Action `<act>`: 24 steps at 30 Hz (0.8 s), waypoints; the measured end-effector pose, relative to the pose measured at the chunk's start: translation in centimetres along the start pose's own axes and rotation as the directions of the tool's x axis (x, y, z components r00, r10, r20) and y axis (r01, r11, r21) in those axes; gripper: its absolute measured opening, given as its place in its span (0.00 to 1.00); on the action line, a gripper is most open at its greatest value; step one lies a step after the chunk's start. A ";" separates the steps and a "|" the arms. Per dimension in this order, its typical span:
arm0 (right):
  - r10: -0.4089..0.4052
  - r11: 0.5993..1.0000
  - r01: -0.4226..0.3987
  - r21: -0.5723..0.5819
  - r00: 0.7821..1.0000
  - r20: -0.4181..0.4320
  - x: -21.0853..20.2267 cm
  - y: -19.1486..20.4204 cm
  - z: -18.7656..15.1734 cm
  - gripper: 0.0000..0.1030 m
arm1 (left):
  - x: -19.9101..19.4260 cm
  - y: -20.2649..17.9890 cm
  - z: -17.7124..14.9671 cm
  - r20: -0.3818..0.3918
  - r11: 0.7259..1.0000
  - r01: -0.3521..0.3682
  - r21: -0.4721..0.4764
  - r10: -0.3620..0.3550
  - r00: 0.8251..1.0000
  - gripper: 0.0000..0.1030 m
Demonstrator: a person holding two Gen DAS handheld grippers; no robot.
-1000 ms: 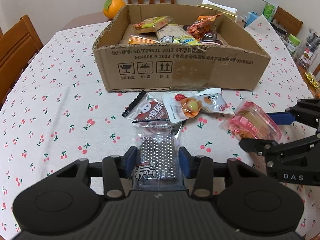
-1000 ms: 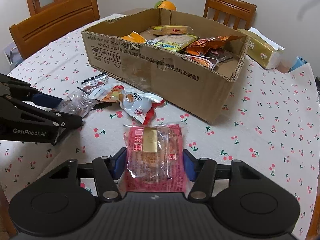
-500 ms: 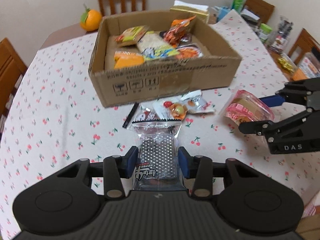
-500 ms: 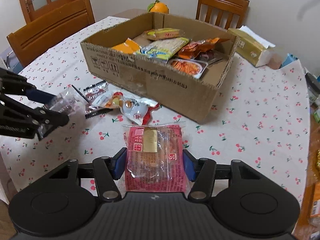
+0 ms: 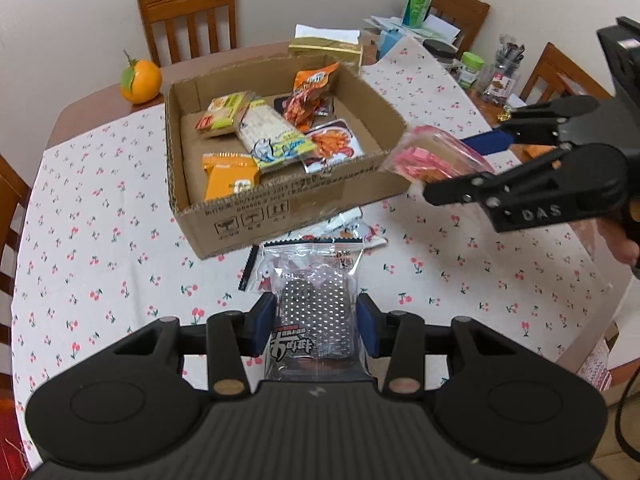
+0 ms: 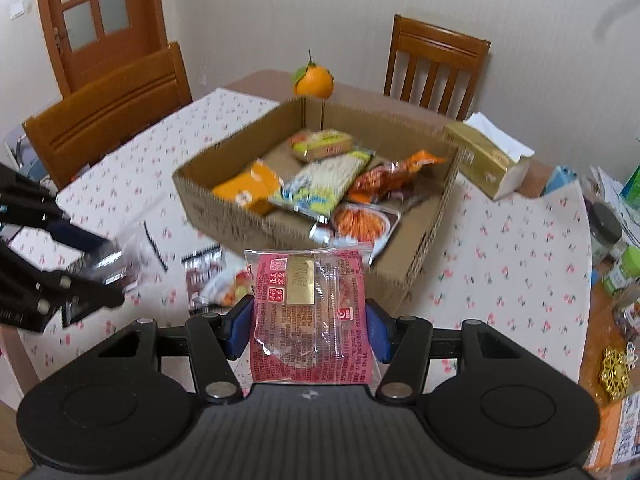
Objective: Organize snacks
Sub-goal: 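Drop the grey packet into the box with the left gripper while the right drops the pink packet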
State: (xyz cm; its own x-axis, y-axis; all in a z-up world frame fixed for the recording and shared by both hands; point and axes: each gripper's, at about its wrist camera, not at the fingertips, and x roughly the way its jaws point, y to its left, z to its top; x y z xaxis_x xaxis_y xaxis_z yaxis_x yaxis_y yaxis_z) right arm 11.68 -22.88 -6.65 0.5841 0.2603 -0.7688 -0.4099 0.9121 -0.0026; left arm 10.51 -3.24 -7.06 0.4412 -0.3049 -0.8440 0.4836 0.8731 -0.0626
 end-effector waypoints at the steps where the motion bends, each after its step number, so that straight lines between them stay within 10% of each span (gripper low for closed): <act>1: -0.007 1.000 0.007 0.005 1.000 0.003 0.0 0.0 0.3 0.60 | -0.1 0.1 0.2 0.003 1.000 0.001 0.004 -0.001 1.000 0.41; 17: -0.093 0.994 0.088 0.064 0.992 0.080 3.3 -2.7 7.5 0.61 | -1.4 1.7 2.1 0.068 1.000 -0.003 0.003 0.003 0.998 0.41; 24: -0.137 0.988 0.126 0.088 0.983 0.122 4.2 -2.6 7.9 1.00 | -1.1 2.3 3.3 0.079 1.000 -0.022 0.009 0.021 0.997 0.41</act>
State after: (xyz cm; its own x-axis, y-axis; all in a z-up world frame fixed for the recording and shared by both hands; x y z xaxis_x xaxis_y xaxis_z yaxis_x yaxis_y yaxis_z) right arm 20.69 -21.69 -4.83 0.7154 0.1699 -0.6777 -0.2694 0.9620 -0.0433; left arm 13.65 -2.11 -4.52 0.5097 -0.3158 -0.8003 0.4808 0.8759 -0.0394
